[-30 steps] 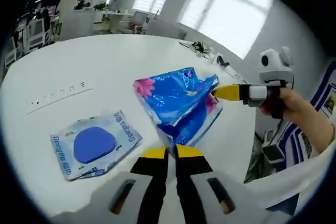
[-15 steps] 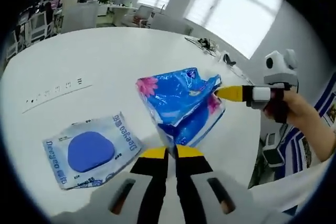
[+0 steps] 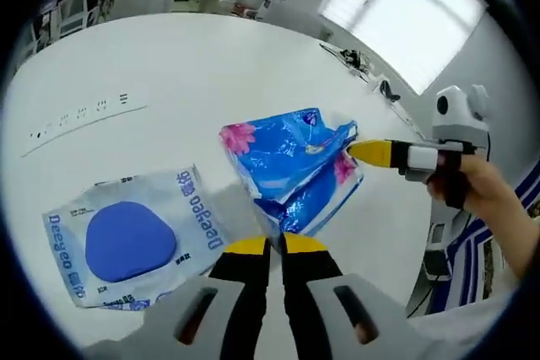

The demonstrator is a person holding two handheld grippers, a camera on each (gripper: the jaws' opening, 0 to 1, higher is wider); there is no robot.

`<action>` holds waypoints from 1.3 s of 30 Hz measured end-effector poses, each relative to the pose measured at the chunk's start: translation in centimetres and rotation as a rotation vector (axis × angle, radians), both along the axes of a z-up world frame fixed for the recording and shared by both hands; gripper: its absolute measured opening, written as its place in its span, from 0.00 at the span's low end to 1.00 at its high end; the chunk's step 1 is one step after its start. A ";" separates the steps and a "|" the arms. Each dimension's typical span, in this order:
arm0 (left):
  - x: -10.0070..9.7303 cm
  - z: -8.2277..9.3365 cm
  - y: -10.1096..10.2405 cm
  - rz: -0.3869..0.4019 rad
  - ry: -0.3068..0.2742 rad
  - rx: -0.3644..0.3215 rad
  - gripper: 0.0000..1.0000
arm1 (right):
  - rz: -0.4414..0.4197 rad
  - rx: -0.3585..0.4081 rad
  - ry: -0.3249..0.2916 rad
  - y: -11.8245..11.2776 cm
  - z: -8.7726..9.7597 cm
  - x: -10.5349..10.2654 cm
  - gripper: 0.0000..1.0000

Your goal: Arrange the tabletop items into an orderly group along one side of the table until the central work area is clear of visible clutter.

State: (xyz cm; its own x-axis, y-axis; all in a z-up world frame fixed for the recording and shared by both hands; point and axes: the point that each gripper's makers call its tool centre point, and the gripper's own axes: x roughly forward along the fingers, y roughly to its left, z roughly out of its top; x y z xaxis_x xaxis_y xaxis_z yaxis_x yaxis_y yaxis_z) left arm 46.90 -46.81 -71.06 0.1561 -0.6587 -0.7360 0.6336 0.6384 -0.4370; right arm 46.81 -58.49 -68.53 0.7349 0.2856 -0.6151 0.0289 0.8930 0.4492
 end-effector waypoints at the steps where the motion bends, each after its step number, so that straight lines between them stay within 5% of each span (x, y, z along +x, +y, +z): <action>1: 0.2 -0.4 -0.1 0.014 0.015 0.002 0.01 | 0.002 -0.001 0.005 -0.2 -0.4 0.2 0.00; 10: 1.2 -2.2 -1.1 0.042 0.059 0.018 0.01 | -0.004 0.012 0.032 -1.3 -3.2 1.6 0.00; 14: 1.3 -3.0 -0.8 0.030 0.033 0.068 0.01 | 0.008 0.019 0.048 -1.0 -4.1 1.8 0.00; 20: 1.4 -3.8 -0.8 0.067 0.096 0.062 0.01 | 0.034 0.011 0.069 -1.4 -5.8 1.6 0.00; 39: 1.5 -3.6 -0.8 0.097 0.091 0.082 0.04 | 0.012 0.054 0.070 -1.1 -6.7 2.0 0.00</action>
State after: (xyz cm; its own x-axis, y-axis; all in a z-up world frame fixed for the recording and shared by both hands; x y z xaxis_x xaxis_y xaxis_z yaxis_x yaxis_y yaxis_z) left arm 48.39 -47.61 -74.63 0.1468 -0.5805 -0.8009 0.5273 0.7310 -0.4332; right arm 48.85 -59.62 -75.25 0.6868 0.3284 -0.6484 0.0517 0.8678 0.4942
